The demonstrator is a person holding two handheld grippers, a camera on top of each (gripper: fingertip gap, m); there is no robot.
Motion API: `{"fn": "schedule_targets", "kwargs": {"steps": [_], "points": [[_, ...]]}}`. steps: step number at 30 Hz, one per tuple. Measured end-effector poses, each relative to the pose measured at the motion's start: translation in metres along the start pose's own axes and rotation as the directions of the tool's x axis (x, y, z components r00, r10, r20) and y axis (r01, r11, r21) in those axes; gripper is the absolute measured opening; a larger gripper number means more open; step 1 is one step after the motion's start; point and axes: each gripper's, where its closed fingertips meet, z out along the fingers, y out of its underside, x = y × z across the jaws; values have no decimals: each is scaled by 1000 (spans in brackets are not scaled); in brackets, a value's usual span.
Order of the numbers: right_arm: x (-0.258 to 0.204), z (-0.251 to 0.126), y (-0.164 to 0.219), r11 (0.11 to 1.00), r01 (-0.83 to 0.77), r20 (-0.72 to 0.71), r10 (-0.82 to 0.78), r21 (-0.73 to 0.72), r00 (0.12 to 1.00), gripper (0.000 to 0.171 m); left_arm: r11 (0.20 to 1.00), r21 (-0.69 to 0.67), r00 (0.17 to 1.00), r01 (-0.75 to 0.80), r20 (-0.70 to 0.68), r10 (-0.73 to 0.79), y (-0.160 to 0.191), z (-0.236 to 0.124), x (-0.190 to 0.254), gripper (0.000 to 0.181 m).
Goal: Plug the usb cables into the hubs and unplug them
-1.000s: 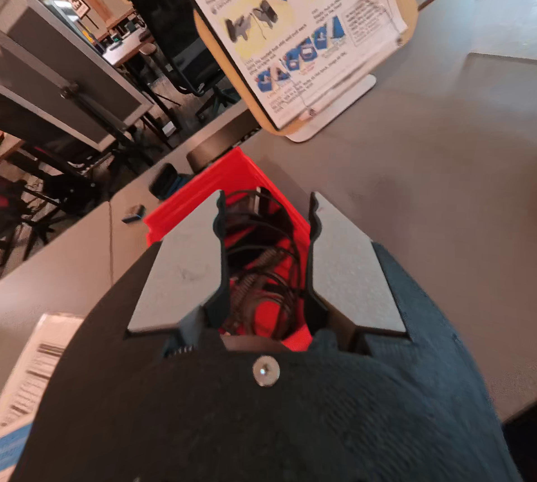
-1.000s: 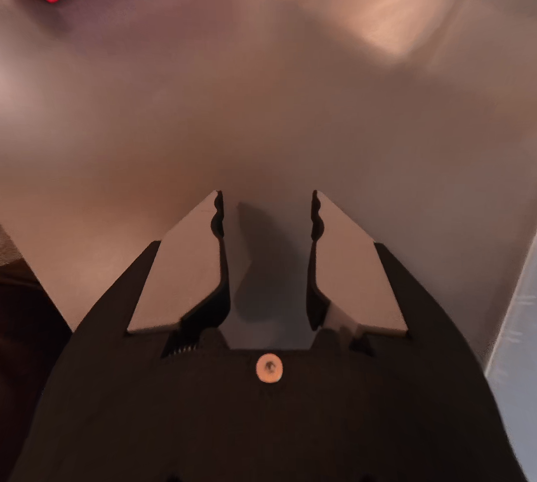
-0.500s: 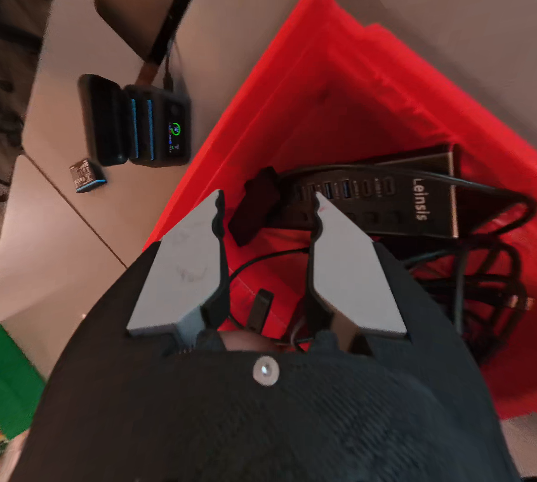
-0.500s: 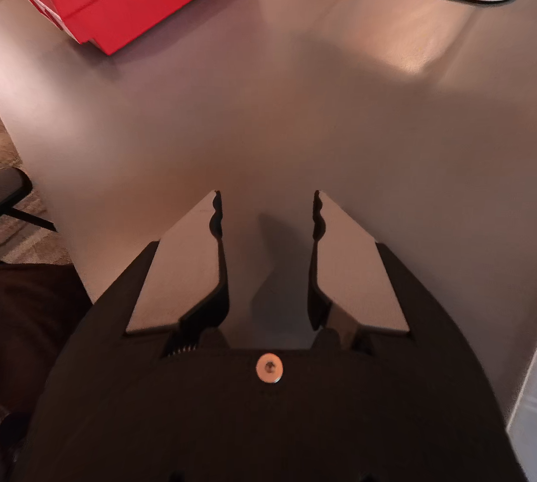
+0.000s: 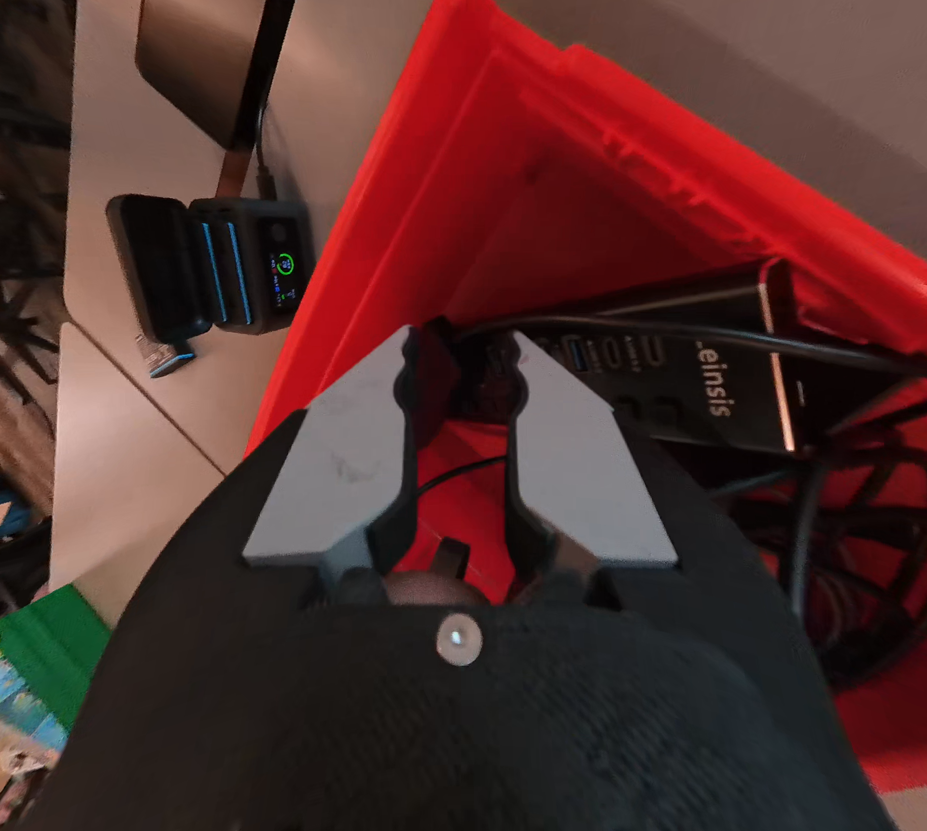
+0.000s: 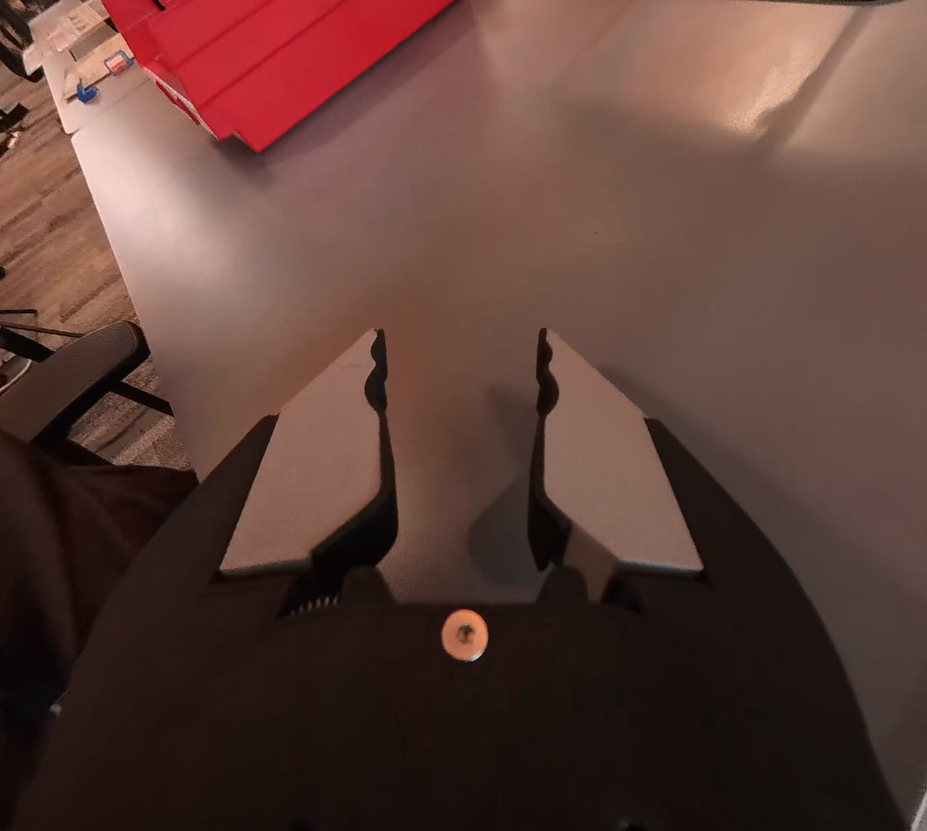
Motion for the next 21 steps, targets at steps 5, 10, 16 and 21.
{"fn": "schedule_targets", "kwargs": {"steps": [5,10,16,21], "points": [[-2,-4,-2,1000,-9,16,9,27,1000,57,1000,-27,1000,-15,-19,14,1,3,-1,31],[-3,-1,-1,1000,-19,38,19,8,999,56,999,-4,999,-36,-17,36,-8,24,2,12],[-3,-2,-3,999,-37,52,36,21,998,55,989,84,978,-120,180,104,-20,-3,-23,3],[-4,-3,-4,999,-30,52,28,29,998,54,937,344,936,-60,346,-67,-51,-100,-65,1]]}}
